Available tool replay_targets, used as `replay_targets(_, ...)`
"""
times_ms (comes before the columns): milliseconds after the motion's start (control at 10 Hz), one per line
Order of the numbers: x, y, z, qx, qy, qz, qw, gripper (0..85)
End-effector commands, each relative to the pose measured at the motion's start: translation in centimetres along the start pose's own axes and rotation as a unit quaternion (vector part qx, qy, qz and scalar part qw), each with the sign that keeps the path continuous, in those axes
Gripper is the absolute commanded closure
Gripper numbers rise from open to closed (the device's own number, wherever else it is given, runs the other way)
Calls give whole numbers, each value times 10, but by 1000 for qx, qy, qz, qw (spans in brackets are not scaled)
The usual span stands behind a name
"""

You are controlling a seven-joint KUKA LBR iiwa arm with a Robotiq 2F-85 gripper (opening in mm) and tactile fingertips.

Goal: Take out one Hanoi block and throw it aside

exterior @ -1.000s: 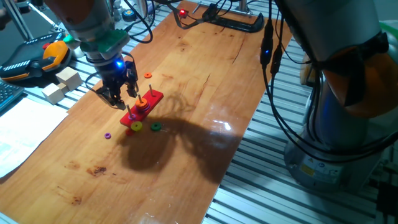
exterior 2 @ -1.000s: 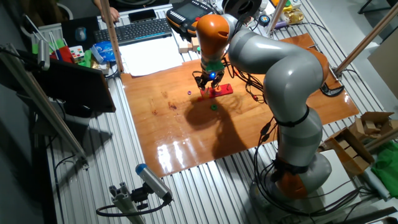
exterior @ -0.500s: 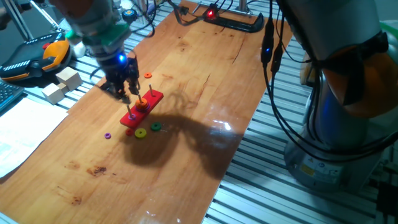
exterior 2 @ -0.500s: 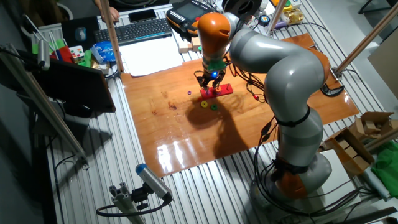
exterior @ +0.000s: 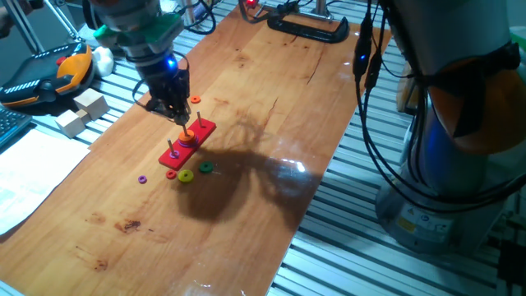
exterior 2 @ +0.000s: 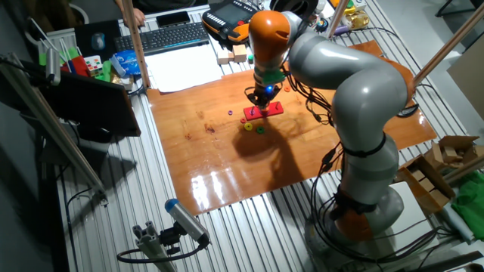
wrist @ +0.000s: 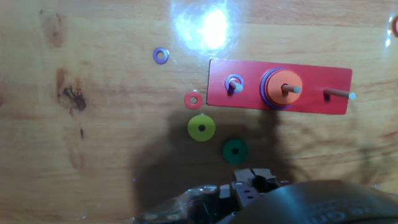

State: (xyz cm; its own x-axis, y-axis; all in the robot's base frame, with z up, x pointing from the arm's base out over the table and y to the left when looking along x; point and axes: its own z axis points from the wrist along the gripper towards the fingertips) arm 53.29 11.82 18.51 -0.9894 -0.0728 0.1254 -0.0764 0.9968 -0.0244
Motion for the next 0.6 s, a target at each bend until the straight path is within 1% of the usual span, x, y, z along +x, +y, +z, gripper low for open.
replay_targets(0, 1, -2, 0, -2, -4, -6, 1000, 843)
replay_targets(100, 2, -5, 1, -11, -8, -17, 1000, 843)
replay_targets(300, 3, -8, 3, -24, -7, -30, 999, 843)
replay_targets(500, 3, -8, 3, -24, -10, -34, 999, 843)
